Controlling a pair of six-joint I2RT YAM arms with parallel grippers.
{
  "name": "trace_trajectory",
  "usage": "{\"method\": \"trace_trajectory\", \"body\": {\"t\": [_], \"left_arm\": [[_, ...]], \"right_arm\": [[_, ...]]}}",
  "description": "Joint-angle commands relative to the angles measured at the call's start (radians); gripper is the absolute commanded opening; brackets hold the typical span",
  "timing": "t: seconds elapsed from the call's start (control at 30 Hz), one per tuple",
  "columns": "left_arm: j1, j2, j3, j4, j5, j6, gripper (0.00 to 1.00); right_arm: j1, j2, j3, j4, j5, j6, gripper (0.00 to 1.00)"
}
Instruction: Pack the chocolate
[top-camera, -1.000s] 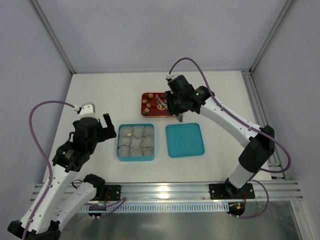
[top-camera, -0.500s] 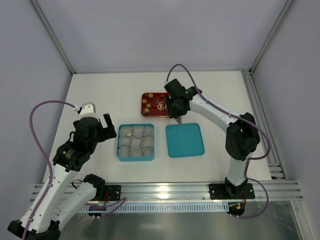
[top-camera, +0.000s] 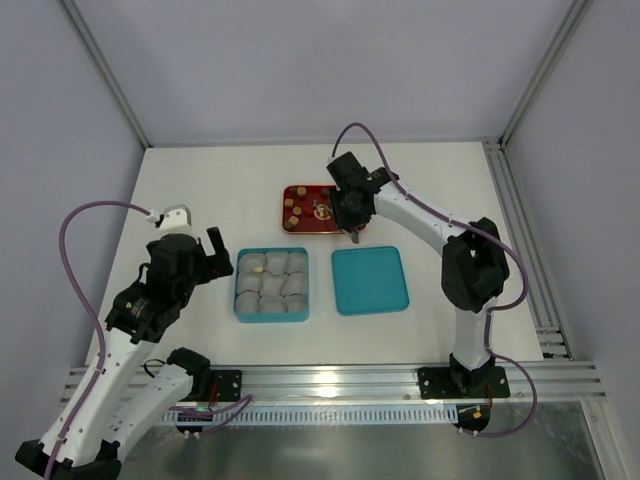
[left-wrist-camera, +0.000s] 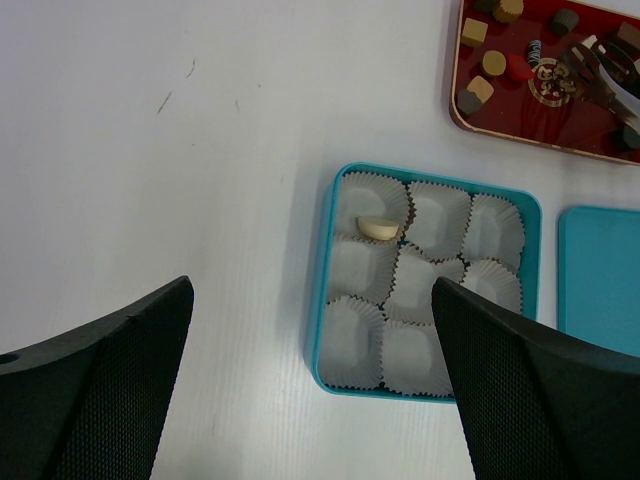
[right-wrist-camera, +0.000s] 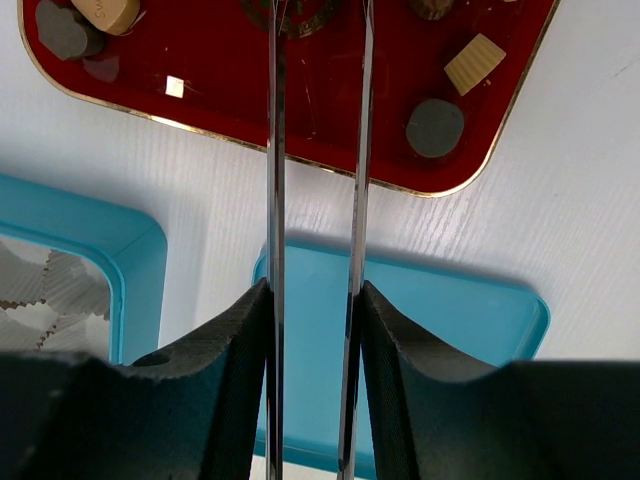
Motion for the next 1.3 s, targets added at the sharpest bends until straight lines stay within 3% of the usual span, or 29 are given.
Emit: {"method": "trace_trajectory", "body": {"t": [0.0,0.3,0.73,1.27], "left_arm": [[-0.002,0.001,0.011,0.022,-0.002,-0.006,1.00],[-0.002,0.002,0.010,0.020,0.000,-0.007,1.00],[-0.002,0.001,0.010,0.022,-0.002,-0.006,1.00],[-0.002,-0.001,0.008,0.020,0.001,-0.006,1.00]], "right_arm": [[-0.009,0.015,0.059,0.022,0.000,-0.005,0.41],[-0.012,0.031,0.064,0.022,-0.024,-0.002,0.40],[-0.013,-0.007,0.068,0.007,-0.021,-0.005,0.30],[-0.012,-0.095,0.038,-0.015,-0.026,-0.015,0.29]]}}
